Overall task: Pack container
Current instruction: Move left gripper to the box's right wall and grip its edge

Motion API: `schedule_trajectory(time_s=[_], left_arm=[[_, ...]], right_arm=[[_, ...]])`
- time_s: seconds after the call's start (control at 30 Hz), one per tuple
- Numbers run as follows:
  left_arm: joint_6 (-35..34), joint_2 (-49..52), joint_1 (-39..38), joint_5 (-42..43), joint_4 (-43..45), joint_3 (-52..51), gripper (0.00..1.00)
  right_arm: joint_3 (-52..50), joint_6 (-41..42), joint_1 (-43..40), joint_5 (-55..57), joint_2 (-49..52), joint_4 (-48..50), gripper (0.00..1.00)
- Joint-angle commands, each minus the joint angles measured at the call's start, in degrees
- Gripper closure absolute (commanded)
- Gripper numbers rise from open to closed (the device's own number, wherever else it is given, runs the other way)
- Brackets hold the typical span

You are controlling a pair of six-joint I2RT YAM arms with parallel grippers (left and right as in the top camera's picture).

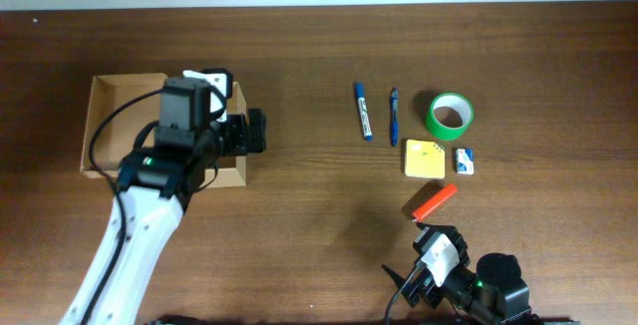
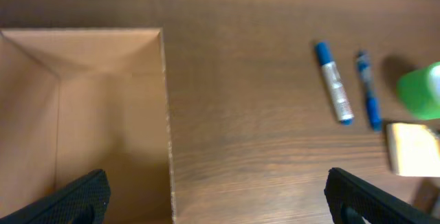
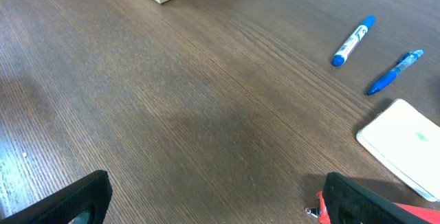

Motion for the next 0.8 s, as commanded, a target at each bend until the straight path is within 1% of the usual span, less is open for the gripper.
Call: schedule_trajectory(time_s=[0.0, 0.27, 0.47, 0.77], left_arm=[[1.36, 3.28, -0.13, -0.72, -0.59, 1.27, 0.0], [1.36, 7.02, -0.02, -0.46, 1.64, 1.27, 0.0], [1.36, 9.55, -0.07, -0.46, 1.62, 1.09, 0.01], [1.38, 16.61, -0.07, -1.16, 1.86, 1.09, 0.0]], right_arm=[[-0.31, -0.15, 0.31, 0.5, -0.55, 0.15, 0.01], [-0.31, -0.17, 0.31, 0.5, -0.55, 0.15, 0.01], [-0.31, -0.15, 0.31, 0.5, -0.55, 0.15, 0.01], [-0.31, -0.15, 0.31, 0.5, -0.55, 0.15, 0.01]])
